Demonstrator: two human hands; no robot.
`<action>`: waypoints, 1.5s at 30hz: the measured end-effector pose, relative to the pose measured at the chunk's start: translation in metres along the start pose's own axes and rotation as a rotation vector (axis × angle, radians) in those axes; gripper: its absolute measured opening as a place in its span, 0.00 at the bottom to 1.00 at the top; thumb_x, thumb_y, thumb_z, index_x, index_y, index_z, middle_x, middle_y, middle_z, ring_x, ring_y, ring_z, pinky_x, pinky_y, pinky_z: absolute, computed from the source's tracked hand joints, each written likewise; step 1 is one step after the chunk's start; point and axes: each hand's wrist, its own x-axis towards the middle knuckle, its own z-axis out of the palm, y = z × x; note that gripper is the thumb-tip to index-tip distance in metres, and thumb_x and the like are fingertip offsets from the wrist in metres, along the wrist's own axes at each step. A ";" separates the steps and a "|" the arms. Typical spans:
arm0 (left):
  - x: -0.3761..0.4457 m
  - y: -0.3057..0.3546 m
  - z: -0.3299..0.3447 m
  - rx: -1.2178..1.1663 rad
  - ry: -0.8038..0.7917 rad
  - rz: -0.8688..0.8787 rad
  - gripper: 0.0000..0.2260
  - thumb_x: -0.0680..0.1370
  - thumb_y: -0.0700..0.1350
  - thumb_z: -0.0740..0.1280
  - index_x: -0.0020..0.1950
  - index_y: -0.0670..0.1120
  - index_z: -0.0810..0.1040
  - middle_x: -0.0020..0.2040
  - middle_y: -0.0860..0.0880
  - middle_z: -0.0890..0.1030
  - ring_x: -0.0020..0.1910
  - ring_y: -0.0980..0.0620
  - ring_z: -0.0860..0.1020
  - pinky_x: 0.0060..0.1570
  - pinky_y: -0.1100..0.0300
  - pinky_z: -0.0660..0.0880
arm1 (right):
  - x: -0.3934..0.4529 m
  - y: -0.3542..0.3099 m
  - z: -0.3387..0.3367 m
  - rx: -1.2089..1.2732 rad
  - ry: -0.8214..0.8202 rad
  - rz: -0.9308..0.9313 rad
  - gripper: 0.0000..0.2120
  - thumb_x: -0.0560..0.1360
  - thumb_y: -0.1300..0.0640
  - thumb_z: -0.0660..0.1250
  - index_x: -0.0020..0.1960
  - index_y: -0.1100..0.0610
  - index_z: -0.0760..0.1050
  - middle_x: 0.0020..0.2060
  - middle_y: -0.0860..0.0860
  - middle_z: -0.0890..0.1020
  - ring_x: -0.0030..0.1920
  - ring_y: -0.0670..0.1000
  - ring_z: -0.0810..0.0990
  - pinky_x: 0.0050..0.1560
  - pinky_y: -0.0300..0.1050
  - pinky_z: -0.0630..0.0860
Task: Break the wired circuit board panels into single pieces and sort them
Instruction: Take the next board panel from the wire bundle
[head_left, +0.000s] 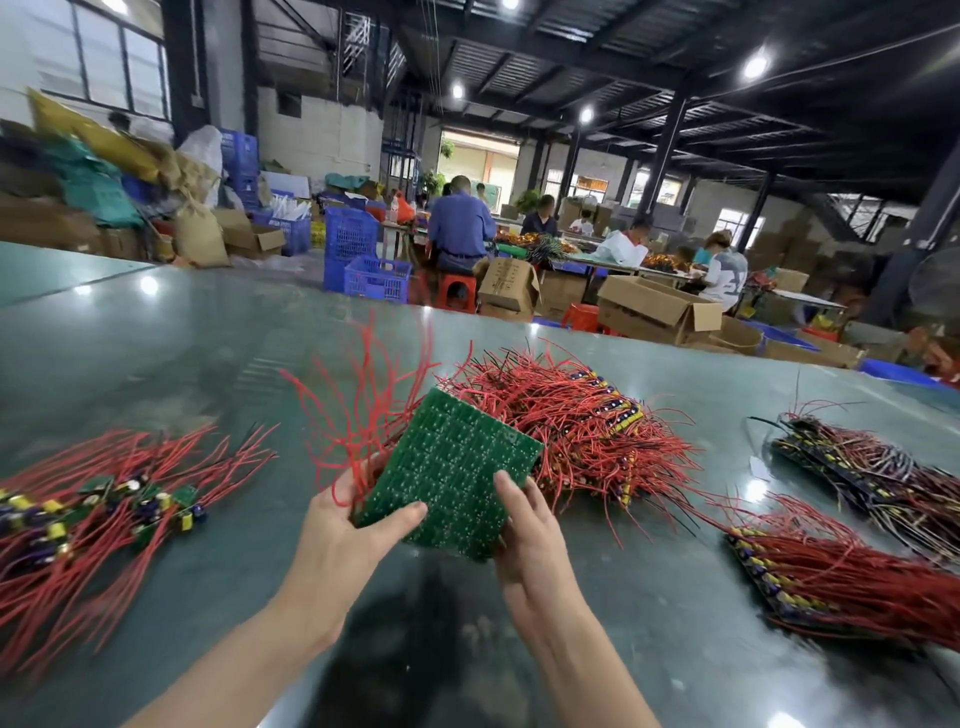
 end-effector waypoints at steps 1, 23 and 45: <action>-0.001 0.001 -0.002 0.003 0.000 -0.002 0.18 0.70 0.29 0.70 0.53 0.49 0.81 0.48 0.58 0.85 0.47 0.63 0.81 0.44 0.75 0.72 | 0.000 0.001 -0.001 -0.024 -0.020 -0.033 0.27 0.63 0.53 0.73 0.61 0.58 0.75 0.56 0.57 0.82 0.58 0.58 0.79 0.62 0.58 0.74; 0.000 -0.006 -0.029 -0.296 0.066 -0.367 0.12 0.62 0.38 0.72 0.43 0.45 0.85 0.43 0.45 0.85 0.43 0.51 0.83 0.43 0.53 0.81 | -0.009 -0.004 0.000 -0.291 -0.091 -0.228 0.14 0.69 0.69 0.72 0.53 0.60 0.76 0.46 0.53 0.85 0.46 0.48 0.83 0.48 0.41 0.79; -0.009 -0.023 -0.026 0.039 0.205 -0.165 0.14 0.62 0.32 0.78 0.42 0.44 0.82 0.38 0.53 0.85 0.38 0.58 0.83 0.34 0.75 0.73 | -0.010 0.025 0.007 -0.540 0.011 -0.268 0.21 0.65 0.64 0.77 0.52 0.52 0.72 0.45 0.48 0.84 0.45 0.44 0.82 0.49 0.43 0.78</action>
